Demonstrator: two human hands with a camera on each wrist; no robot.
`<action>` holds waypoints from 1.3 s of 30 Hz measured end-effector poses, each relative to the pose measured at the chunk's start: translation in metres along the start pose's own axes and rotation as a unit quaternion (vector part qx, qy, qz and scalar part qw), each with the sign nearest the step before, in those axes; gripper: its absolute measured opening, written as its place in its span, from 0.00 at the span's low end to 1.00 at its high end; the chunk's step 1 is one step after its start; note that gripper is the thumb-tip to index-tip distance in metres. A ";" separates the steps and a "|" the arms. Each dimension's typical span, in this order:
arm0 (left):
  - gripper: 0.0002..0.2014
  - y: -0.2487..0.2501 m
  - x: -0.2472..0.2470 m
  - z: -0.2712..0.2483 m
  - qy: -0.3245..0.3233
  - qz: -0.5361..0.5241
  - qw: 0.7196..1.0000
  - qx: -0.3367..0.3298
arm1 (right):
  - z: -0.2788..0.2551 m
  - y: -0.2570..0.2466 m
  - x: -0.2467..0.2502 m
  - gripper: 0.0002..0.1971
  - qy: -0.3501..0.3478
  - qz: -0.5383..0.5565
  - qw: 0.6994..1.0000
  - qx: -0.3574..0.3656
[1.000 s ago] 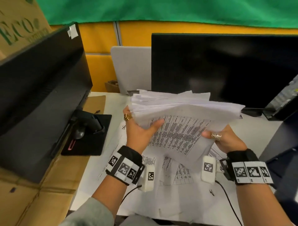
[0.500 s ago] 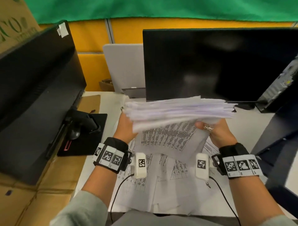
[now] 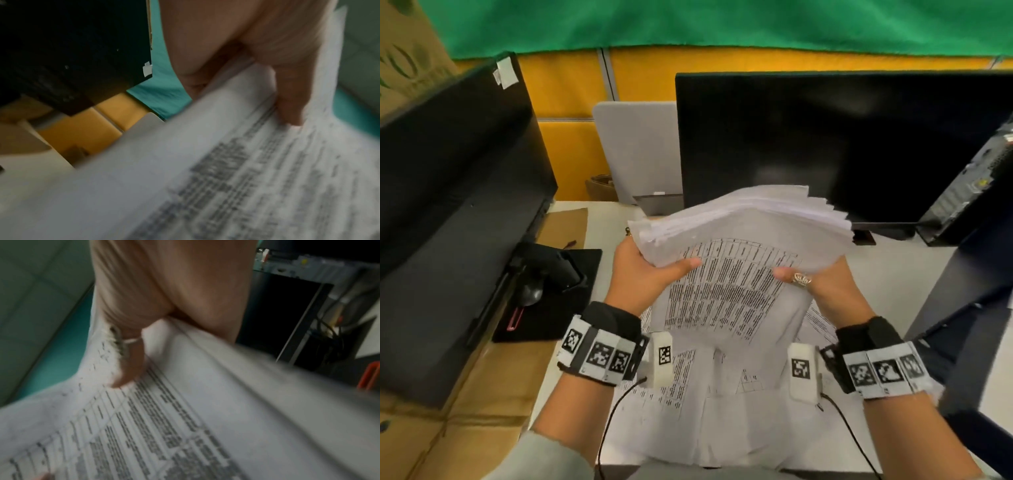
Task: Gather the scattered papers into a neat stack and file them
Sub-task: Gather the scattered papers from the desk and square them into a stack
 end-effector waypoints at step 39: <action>0.22 -0.091 -0.014 -0.030 0.041 -0.032 0.990 0.130 | -0.025 0.054 0.017 0.30 0.061 -0.036 0.995 -0.073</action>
Point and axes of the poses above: each hand's wrist, its own z-axis towards the middle knuckle, its own x-axis out of the back of the hand, y = z × x, the point moved 10 cm from there along z, towards the middle knuckle, and after that the axes turned 2 degrees about -x, right-handed, at the moved point
